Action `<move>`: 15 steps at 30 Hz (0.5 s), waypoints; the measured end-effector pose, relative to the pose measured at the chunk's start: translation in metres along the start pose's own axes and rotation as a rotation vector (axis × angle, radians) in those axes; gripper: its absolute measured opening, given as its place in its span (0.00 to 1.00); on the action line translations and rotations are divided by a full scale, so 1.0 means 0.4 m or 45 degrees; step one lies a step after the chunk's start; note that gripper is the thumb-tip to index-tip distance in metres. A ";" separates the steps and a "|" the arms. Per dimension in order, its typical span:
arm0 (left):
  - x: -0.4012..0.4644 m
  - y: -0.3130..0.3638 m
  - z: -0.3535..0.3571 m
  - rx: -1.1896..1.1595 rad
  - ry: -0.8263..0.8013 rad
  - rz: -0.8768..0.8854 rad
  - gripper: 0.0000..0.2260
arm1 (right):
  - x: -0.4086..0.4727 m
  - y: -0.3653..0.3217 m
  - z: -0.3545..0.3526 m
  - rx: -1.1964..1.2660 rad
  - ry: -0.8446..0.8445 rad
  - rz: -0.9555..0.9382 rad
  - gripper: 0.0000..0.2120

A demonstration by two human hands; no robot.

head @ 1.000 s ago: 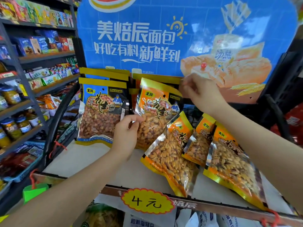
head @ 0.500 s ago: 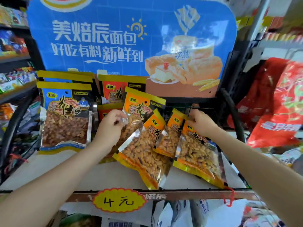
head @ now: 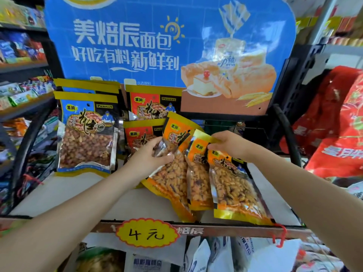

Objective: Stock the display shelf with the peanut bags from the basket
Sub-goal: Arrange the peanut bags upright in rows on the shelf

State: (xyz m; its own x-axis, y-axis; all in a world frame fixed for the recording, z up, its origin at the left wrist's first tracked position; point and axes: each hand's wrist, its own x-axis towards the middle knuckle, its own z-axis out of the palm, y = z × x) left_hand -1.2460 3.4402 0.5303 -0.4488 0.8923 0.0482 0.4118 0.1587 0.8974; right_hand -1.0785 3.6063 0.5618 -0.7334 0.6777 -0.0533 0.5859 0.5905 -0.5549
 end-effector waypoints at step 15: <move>-0.006 -0.026 0.009 -0.161 0.001 0.215 0.30 | 0.013 -0.046 -0.024 0.099 0.259 -0.227 0.04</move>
State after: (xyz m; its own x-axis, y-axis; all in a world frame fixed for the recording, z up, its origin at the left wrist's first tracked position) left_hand -1.2462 3.4379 0.5192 -0.3825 0.9014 0.2032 0.3783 -0.0479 0.9244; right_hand -1.0899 3.6031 0.5797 -0.7338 0.6447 0.2145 0.4196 0.6783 -0.6032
